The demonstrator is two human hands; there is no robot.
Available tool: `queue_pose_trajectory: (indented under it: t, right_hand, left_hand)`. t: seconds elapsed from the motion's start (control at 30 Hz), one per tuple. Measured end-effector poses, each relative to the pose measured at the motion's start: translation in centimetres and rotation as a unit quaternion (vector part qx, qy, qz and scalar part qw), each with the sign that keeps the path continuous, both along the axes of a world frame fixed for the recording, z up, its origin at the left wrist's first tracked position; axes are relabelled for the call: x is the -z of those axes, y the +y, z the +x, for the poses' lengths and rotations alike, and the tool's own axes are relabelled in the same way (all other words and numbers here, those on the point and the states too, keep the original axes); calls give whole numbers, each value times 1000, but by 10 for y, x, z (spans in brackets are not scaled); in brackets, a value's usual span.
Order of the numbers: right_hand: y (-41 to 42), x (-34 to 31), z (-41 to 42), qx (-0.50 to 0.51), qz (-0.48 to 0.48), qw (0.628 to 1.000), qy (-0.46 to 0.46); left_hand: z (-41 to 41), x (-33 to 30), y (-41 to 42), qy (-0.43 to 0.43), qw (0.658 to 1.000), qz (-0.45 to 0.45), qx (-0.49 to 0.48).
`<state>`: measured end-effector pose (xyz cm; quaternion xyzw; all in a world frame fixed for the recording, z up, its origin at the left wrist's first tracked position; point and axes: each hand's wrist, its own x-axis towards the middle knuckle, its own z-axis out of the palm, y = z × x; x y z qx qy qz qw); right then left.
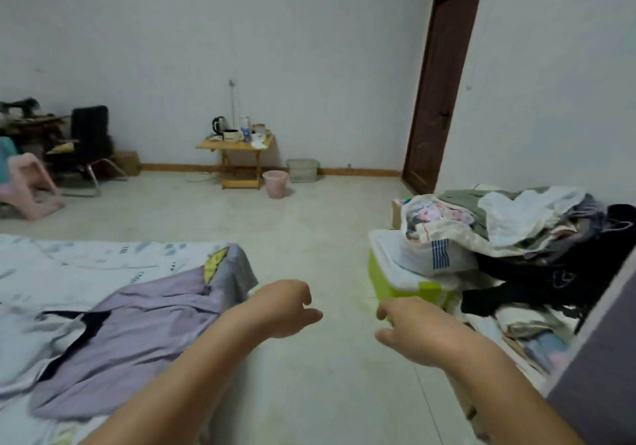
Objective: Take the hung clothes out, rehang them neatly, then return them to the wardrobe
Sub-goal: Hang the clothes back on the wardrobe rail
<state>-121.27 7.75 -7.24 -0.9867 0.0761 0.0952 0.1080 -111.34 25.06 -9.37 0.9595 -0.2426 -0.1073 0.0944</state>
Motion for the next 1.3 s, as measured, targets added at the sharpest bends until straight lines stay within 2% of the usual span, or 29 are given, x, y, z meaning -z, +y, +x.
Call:
queue_pose_trajectory:
  t: [0.1,0.47,0.8,1.03,1.3]
  right_hand:
    - [45,7,37,-38,10,999,9]
    - [153,33,185,-187,-15,982,35]
    - [217,55,352,-305,-54,949,63]
    - [274,69,451,-356,-43,931,61]
    - [366,102,552,-404,-50,913,39]
  left_hand:
    - [22,3,52,1,999,19,-30]
    - [92,28,185,50,983,-27,-174]
    - [206,43,229,74,936,-65,-338]
    - [266,65,266,91,911,-81,-393]
    - [342,106,355,104,879,-87,-458]
